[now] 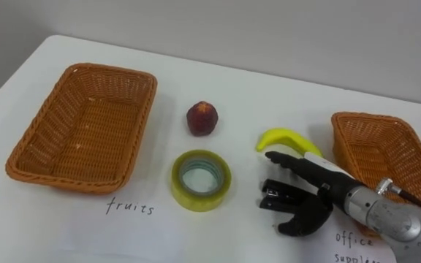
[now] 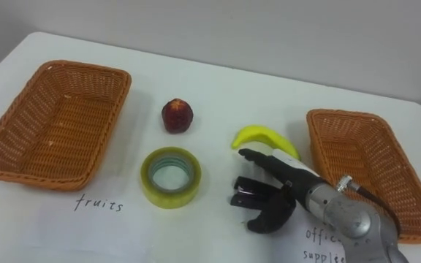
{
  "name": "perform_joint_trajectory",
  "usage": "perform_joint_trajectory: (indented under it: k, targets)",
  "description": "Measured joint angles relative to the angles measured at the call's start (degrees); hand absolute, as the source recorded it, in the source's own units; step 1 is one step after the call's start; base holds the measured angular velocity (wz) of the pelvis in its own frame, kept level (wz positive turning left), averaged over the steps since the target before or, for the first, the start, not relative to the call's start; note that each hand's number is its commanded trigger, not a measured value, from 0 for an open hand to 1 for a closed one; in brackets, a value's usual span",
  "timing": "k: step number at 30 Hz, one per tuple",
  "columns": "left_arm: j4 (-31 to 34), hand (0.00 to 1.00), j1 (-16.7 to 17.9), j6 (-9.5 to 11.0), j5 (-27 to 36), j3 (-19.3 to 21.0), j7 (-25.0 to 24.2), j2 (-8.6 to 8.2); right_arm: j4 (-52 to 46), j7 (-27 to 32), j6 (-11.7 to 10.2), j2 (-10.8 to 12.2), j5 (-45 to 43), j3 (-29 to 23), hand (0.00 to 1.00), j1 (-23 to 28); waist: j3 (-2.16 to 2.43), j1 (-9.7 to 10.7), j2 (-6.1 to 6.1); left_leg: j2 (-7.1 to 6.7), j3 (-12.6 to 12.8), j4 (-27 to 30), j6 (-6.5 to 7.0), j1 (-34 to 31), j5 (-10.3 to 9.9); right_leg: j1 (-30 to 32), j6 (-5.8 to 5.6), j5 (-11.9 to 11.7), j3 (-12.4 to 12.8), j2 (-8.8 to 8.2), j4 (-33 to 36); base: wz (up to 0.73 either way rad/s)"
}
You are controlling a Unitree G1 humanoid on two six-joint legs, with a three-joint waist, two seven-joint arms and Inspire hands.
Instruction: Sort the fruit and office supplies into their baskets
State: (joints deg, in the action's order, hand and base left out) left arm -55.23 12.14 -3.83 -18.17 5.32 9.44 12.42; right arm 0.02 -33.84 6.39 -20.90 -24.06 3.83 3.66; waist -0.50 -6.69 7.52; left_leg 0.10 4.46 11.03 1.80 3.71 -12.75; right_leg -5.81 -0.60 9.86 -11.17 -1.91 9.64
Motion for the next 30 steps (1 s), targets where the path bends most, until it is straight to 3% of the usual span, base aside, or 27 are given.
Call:
perform_joint_trajectory:
  k: [17, 25, 30]
  targets:
    - [0.13, 0.0, -0.05, -1.12, -0.01, 0.17, 0.01, -0.04, -0.37, -0.47, 0.28, 0.01, -3.06, 0.02, 0.0, 0.04, 0.15, 0.0, -0.13, -0.03, -0.05, 0.35, 0.0, 0.04, 0.0, 0.0, 0.0, 0.0, 0.12, -0.01, 0.02, 0.0]
    - [0.13, 0.0, -0.06, -1.41, -0.06, 0.24, 0.01, -0.31, -1.25, -2.0, 2.45, 0.03, -6.59, 0.03, 0.0, 0.13, 0.3, -0.07, -0.28, -0.01, -0.1, 0.23, 0.01, 0.98, 0.0, -0.9, 0.0, 0.0, 0.13, -0.03, 0.0, 0.0]
    - [0.13, 0.0, 0.03, -2.8, -0.07, 0.24, 0.04, -0.33, -2.47, -2.72, 4.32, 0.03, -8.24, 0.03, 0.0, 0.35, 0.43, -0.07, -0.5, 0.0, -0.1, 0.23, 0.01, 0.97, 0.0, -0.99, 0.0, 0.0, 0.08, -0.03, 0.03, 0.0]
